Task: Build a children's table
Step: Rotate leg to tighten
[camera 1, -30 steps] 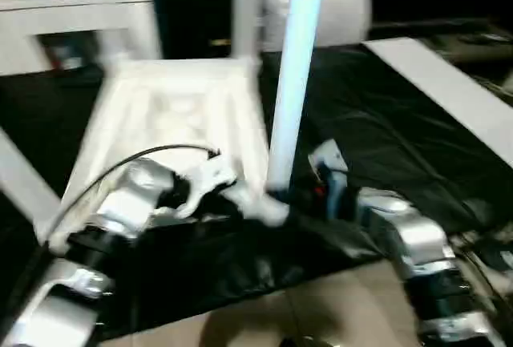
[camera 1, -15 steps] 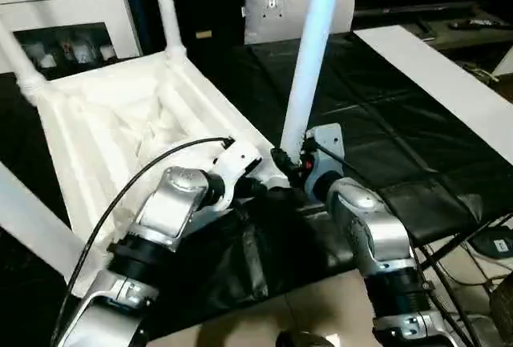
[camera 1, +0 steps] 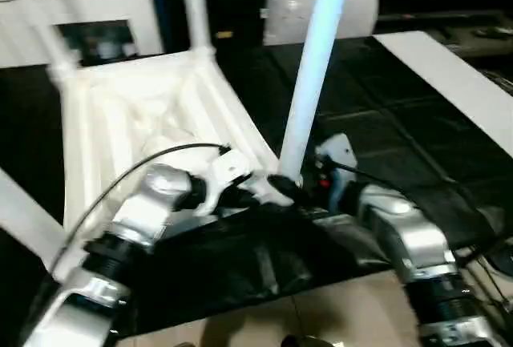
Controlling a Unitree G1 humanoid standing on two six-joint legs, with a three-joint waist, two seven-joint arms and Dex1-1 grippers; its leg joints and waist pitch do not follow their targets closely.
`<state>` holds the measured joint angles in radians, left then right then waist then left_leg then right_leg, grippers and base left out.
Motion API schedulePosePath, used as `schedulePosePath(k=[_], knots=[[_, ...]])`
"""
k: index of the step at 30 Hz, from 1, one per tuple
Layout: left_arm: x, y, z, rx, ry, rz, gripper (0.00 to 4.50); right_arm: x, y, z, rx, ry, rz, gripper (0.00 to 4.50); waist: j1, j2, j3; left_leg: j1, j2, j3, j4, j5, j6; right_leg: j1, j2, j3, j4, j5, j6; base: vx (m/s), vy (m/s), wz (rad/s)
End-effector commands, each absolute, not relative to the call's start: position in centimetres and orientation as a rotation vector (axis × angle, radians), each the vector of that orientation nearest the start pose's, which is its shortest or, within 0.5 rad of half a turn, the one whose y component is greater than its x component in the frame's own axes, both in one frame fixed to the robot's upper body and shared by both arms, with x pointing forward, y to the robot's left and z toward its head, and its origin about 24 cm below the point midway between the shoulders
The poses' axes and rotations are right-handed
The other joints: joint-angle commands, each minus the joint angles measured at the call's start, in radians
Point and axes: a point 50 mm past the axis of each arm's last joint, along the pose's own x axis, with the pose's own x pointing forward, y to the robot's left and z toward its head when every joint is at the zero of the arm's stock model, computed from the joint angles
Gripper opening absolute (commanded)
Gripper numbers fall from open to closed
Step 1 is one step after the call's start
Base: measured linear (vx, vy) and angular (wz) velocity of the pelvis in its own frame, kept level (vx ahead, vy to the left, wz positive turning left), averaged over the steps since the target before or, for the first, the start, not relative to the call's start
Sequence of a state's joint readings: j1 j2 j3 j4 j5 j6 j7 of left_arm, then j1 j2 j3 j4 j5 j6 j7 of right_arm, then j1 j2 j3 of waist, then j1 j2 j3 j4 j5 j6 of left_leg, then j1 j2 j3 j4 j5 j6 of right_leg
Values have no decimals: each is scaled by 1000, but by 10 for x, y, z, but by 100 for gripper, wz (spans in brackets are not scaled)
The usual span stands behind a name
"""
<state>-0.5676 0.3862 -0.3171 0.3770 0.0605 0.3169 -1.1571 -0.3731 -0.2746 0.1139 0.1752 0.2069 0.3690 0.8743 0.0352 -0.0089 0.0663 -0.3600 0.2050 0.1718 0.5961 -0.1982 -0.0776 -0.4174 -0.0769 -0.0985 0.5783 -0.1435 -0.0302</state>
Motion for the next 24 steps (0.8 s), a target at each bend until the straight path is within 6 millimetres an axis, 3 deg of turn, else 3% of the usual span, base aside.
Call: schedulePosePath(k=[1, 4, 6, 11, 19, 22, 24], knots=[[306, 110, 78, 508, 447, -1489, 0, 293, -134, 75, -59, 239, 1120, 443, -2, 4, -71, 16, 30, 1, -69, -155, 78, 61, -60, 56, -56, -244, -200, 0, 0, 0], [304, 116, 76, 552, 472, -1544, 0, 291, -140, 77, -74, 260, 1171, 447, 10, 3, -72, 14, 29, 2, -68, -135, 76, 64, -62, 59, -50, -214, -214, 0, 0, 0], [300, 119, 75, 571, 485, -1602, 0, 290, -144, 80, -86, 269, 1218, 447, 20, 2, -72, 14, 28, 2, -69, -145, 66, 66, -65, 58, -53, -249, -205, 0, 0, 0], [295, 126, 75, 634, 506, -1716, 0, 284, -145, 84, -57, 305, 1409, 447, 27, -2, -75, 11, 29, 3, -67, -136, 65, 68, -65, 56, -51, -255, -202, 0, 0, 0], [293, 128, 78, 668, 504, -1771, 0, 277, -142, 80, -55, 372, 1536, 389, 46, -7, -79, 13, 32, 4, -66, -127, 54, 66, -67, 56, -49, -273, -195, 0, 0, 0], [293, 127, 79, 673, 495, -1781, 0, 276, -141, 78, -61, 390, 1559, 383, 47, -8, -79, 12, 32, 4, -66, -127, 49, 67, -67, 55, -48, -272, -193, 0, 0, 0], [294, 126, 79, 676, 487, -1784, 0, 275, -139, 76, -68, 397, 1576, 357, 48, -8, -80, 11, 31, 4, -65, -129, 47, 67, -67, 56, -49, -281, -189, 0, 0, 0]])
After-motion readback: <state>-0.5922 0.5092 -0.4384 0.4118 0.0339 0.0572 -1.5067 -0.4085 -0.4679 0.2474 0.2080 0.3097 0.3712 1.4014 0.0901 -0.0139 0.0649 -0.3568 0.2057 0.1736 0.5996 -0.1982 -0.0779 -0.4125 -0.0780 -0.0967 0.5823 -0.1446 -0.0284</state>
